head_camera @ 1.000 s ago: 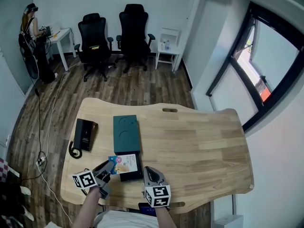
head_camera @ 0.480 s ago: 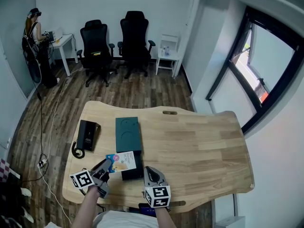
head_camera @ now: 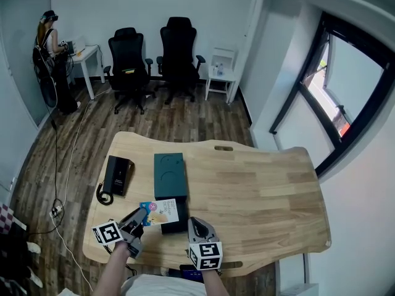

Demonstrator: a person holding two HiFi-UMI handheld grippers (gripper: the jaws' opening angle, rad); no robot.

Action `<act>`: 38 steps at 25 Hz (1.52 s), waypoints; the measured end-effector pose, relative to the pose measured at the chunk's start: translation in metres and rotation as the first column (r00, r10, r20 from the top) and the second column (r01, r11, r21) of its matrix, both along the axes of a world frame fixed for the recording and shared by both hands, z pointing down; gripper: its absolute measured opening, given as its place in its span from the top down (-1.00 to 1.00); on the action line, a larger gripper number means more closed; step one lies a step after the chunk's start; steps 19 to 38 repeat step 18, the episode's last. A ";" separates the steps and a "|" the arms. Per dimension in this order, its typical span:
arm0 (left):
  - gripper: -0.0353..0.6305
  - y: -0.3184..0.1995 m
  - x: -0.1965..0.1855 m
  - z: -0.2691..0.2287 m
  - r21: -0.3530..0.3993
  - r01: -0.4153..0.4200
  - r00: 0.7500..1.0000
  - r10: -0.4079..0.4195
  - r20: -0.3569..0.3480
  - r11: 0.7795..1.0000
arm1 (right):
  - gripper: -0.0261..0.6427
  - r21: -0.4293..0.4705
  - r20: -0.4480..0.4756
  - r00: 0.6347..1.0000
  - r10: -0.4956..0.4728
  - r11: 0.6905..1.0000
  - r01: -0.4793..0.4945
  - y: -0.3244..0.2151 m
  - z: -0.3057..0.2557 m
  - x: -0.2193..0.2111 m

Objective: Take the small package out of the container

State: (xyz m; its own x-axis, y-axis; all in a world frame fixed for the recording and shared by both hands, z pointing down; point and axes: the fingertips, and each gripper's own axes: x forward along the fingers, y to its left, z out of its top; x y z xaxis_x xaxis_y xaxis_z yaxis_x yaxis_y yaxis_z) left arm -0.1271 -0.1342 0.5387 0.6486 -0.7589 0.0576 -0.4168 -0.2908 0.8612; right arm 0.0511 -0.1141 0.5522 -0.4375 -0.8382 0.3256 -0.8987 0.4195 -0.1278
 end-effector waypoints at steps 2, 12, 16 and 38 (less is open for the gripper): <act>0.60 0.002 -0.003 0.001 -0.004 0.004 1.000 -0.004 0.004 1.000 | 0.91 -0.002 -0.001 1.000 -0.004 1.000 0.004 0.000 0.000 -0.001; 0.60 0.000 -0.006 0.002 -0.019 0.018 1.000 -0.018 0.008 1.000 | 0.91 -0.005 -0.004 1.000 -0.008 1.000 0.008 -0.006 0.001 0.000; 0.60 0.000 -0.006 0.003 -0.025 0.024 1.000 -0.024 -0.001 0.999 | 0.91 -0.009 -0.001 1.000 -0.012 1.000 0.012 -0.006 0.004 0.000; 0.60 0.001 -0.005 0.004 -0.017 0.017 1.000 -0.017 -0.005 1.000 | 0.91 -0.013 0.001 1.000 -0.015 1.000 0.015 -0.004 0.006 0.000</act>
